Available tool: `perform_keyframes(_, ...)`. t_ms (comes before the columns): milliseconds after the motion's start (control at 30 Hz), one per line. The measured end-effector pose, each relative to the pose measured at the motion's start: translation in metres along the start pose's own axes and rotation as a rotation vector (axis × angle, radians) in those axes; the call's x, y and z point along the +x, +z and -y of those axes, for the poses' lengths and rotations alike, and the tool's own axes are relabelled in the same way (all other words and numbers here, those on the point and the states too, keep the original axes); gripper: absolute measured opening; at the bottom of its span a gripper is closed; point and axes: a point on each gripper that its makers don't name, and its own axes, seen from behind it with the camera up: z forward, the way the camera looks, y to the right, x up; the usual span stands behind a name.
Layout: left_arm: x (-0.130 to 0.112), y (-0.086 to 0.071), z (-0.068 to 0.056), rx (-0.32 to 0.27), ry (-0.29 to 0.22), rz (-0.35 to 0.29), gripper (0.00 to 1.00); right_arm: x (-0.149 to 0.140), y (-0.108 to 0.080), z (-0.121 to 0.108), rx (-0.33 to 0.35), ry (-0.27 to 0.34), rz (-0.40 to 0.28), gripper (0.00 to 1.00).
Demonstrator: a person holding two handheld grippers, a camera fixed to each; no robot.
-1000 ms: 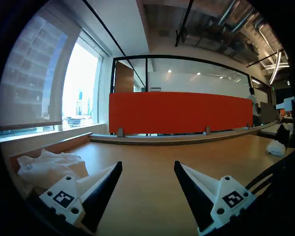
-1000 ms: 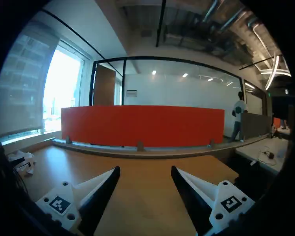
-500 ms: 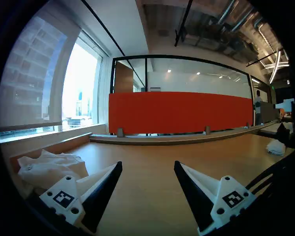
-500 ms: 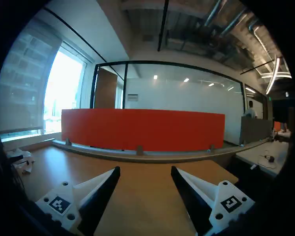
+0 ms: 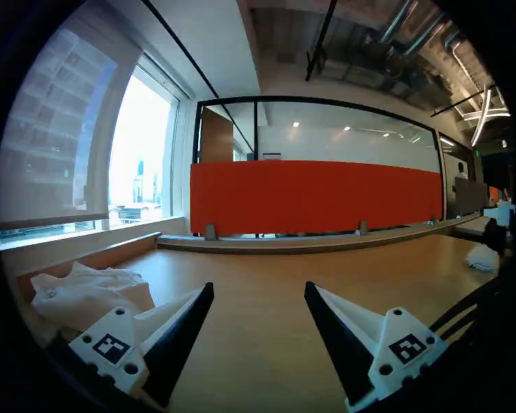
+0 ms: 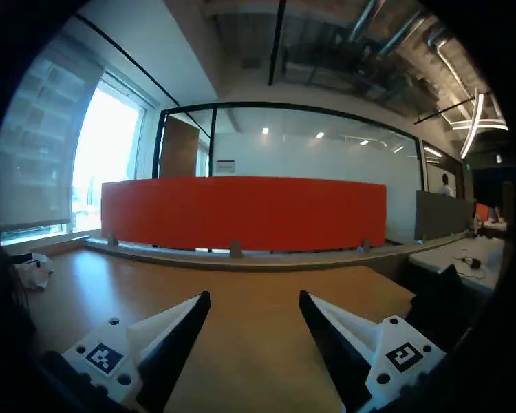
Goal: Fold towel
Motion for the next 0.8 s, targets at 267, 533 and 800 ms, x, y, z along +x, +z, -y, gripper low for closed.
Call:
perform_keyframes(267,0.0,0.0,0.0,0.0,0.0,0.0,0.98,-0.02,0.003,-0.002,0.007,0.013,-0.01,1.0)
perform_keyframes(533,0.001,-0.001,0.001,0.0,0.0,0.0,0.98,-0.036,0.002,-0.008,0.002,0.004,-0.002,1.0)
perform_keyframes(800,0.001,-0.001,0.0,0.0,0.0,0.0,0.98,-0.04,0.003,-0.007,-0.001,0.013,-0.004,1.0)
